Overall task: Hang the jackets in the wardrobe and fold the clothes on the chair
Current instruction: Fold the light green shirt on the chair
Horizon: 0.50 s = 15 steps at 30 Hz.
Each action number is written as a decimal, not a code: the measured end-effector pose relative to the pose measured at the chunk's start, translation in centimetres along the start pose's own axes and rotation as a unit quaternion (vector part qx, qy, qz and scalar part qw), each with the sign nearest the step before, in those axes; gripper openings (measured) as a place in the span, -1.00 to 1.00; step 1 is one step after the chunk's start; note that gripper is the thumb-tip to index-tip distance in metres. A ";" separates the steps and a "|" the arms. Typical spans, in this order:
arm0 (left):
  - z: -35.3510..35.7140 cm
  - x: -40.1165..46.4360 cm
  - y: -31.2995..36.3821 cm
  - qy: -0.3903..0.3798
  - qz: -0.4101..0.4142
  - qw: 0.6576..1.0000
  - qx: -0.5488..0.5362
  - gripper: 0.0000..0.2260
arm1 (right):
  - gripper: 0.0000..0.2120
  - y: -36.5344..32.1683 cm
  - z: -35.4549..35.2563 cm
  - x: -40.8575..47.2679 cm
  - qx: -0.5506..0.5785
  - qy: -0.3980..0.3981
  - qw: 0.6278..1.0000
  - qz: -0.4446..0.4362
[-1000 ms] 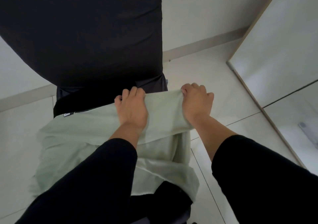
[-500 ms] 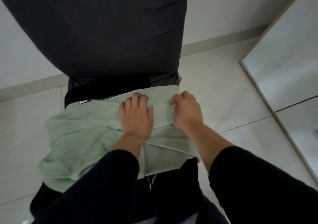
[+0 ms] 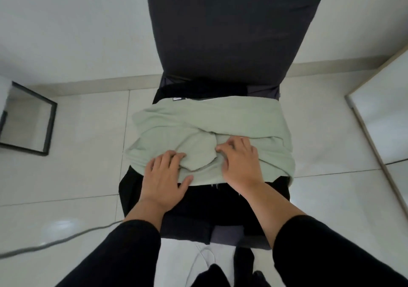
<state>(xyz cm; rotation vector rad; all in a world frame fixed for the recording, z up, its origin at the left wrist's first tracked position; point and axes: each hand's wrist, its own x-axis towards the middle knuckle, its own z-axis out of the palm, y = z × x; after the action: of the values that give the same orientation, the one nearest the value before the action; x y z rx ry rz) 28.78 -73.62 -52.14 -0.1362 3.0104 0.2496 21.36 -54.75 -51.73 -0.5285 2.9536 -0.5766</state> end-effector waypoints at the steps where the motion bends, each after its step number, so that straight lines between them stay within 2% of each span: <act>1: -0.2 -0.7 -0.5 -0.002 0.007 1.000 -0.003 -0.53 | -0.63 -0.9 0.2 -0.4 -0.001 -0.007 1.000 -0.001; 4: -1.1 -0.3 -0.7 0.040 -0.011 0.998 -0.047 -0.76 | -0.62 -2.3 0.3 0.2 -0.019 -0.013 1.000 -0.004; 7: -2.1 0.2 -1.2 0.089 -0.029 0.992 -0.083 -0.78 | -0.81 -3.3 -0.3 1.1 -0.014 0.027 0.999 -0.041; 10: -3.0 -0.5 -1.9 0.126 -0.040 0.977 -0.169 -0.82 | -0.85 -4.3 -0.7 0.8 0.071 0.043 0.995 -0.052; 11: -3.0 -0.7 -2.2 0.115 -0.042 0.973 -0.196 -0.81 | -0.85 -4.7 -0.7 0.8 0.104 0.022 0.994 -0.034; 12: -3.0 -0.8 -2.4 0.096 -0.041 0.974 -0.199 -0.70 | -0.87 -4.9 -0.7 1.0 0.131 -0.001 0.991 -0.008; 15: -2.3 -0.5 -3.3 -0.010 -0.025 0.998 -0.053 -0.41 | -0.89 -5.0 -0.4 2.3 0.170 0.012 0.985 0.034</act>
<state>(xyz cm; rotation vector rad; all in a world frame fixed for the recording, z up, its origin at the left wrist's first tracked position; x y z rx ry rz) 29.35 -77.20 -50.30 -0.2164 2.9688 0.4025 20.73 -59.71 -49.50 -0.3853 2.7910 -1.0570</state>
